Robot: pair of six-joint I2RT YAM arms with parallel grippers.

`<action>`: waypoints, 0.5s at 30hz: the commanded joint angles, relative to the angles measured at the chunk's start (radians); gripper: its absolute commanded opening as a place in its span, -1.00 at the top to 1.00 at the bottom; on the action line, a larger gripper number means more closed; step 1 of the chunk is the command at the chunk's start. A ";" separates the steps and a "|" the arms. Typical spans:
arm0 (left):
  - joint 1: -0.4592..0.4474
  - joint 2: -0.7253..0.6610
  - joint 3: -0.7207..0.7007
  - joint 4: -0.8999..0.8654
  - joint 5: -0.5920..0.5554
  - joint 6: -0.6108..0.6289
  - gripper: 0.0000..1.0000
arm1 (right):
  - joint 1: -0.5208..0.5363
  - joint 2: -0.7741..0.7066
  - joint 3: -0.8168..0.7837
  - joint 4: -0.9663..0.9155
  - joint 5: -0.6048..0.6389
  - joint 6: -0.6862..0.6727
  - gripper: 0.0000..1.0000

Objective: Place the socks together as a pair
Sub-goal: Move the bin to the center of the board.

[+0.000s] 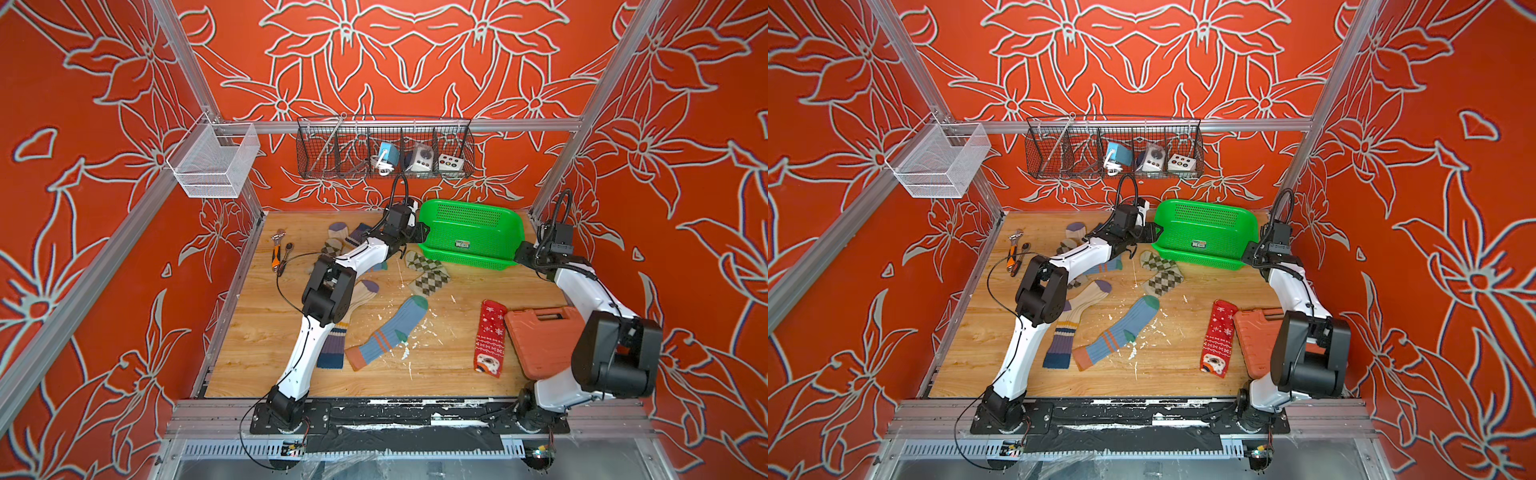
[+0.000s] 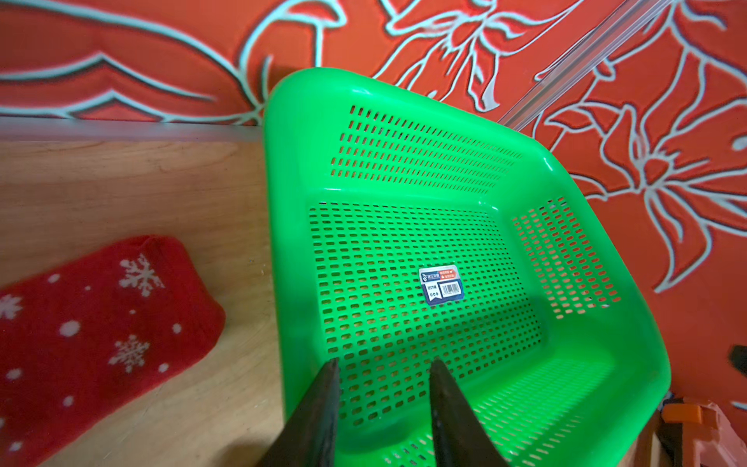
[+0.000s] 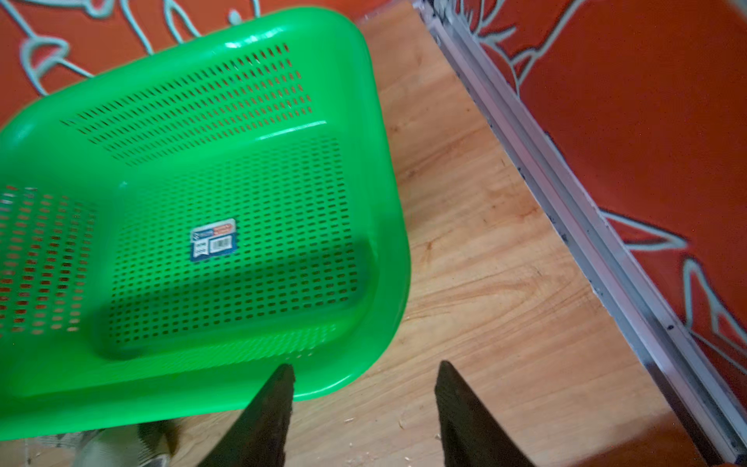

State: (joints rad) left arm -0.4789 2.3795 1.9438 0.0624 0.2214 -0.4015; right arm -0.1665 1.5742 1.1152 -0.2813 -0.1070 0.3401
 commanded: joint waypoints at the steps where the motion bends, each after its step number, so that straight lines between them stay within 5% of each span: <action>1: -0.004 -0.032 -0.072 -0.019 -0.023 -0.007 0.19 | 0.002 0.076 0.063 -0.037 -0.024 0.001 -0.11; 7: -0.005 -0.235 -0.359 0.162 -0.047 -0.037 0.16 | -0.007 0.146 0.105 -0.046 -0.030 -0.006 -0.04; 15: 0.011 -0.467 -0.627 0.284 -0.201 -0.032 0.11 | -0.005 0.191 0.136 -0.044 -0.165 -0.007 0.31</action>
State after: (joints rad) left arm -0.4770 2.0083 1.3773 0.2470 0.1047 -0.4278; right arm -0.1745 1.7439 1.2282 -0.3115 -0.1921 0.3332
